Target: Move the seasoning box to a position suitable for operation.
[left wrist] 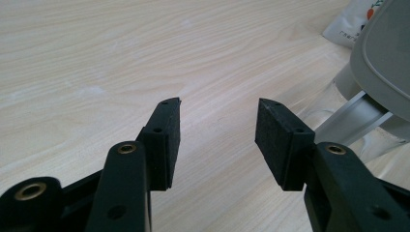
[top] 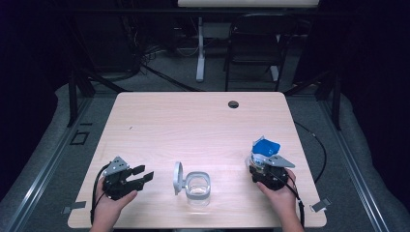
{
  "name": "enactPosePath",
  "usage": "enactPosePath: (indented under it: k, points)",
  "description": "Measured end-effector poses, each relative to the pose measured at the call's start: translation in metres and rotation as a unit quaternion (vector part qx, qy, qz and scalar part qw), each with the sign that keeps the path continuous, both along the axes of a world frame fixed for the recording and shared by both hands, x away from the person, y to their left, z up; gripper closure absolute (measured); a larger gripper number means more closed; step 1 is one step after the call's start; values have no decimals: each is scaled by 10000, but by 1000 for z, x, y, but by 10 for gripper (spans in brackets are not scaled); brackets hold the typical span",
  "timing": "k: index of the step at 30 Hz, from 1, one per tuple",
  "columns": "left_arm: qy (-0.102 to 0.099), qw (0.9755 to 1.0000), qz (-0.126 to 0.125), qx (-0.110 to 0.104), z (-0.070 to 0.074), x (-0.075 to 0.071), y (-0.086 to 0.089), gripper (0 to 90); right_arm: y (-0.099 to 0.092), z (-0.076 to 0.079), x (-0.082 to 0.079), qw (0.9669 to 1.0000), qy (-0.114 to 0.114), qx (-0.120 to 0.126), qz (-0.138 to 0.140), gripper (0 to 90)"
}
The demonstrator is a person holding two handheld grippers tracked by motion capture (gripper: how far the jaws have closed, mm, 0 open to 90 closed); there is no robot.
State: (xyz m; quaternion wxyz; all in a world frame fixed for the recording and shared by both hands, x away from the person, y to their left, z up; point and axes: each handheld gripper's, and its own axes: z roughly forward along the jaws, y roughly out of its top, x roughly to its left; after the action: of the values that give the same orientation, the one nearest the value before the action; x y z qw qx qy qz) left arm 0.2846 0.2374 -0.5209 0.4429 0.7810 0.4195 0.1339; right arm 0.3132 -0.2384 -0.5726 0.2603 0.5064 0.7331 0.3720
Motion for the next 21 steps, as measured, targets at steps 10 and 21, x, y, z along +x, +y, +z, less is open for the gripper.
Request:
enactPosePath:
  k: [10,21]
  points:
    - [-3,10000,2,10,-1,0,0,521,-1,1,0,10000,14,-24,45,401]
    - [-5,10000,30,-3,-1,0,2,521,-2,1,0,9997,-5,-118,220,412]
